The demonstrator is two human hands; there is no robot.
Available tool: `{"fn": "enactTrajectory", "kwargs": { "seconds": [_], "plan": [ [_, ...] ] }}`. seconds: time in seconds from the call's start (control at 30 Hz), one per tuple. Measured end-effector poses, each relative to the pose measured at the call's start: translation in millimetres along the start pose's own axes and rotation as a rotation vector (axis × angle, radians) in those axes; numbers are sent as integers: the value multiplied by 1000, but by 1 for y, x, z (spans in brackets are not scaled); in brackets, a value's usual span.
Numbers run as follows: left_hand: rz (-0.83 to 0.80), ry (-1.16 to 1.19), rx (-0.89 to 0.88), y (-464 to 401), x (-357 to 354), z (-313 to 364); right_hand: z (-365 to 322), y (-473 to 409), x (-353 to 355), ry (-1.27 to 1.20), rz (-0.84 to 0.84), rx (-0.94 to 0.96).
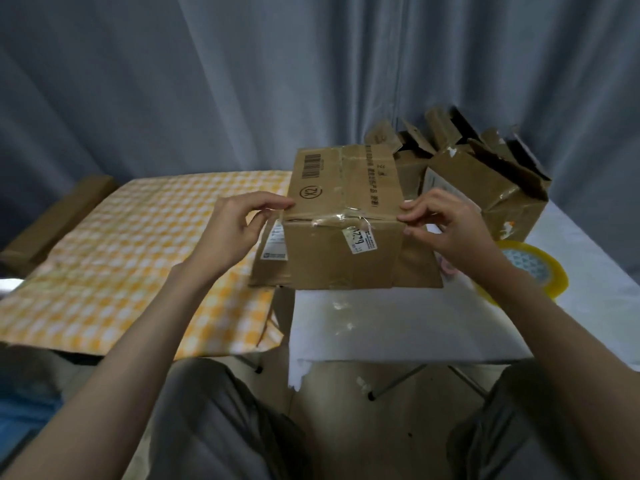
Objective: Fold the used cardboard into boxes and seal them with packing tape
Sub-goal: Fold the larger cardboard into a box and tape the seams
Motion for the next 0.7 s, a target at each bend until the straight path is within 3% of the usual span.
{"fn": "enactTrajectory", "kwargs": {
  "seconds": [0.4, 0.7],
  "plan": [
    [91, -52, -175, 23, -6, -1, 2, 0, -3, -20, -2, 11],
    [158, 5, -148, 14, -17, 8, 5, 7, -12, 31, 127, 136]
  ]
}}
Point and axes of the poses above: each hand's wrist, its own y-axis away from the middle knuckle, its own x-axis out of the back of the hand, z = x × y, the point moved 6 cm from there along -y, towards the middle knuckle, and after that the axes turned 5 degrees about -y, right-handed, at the moved point
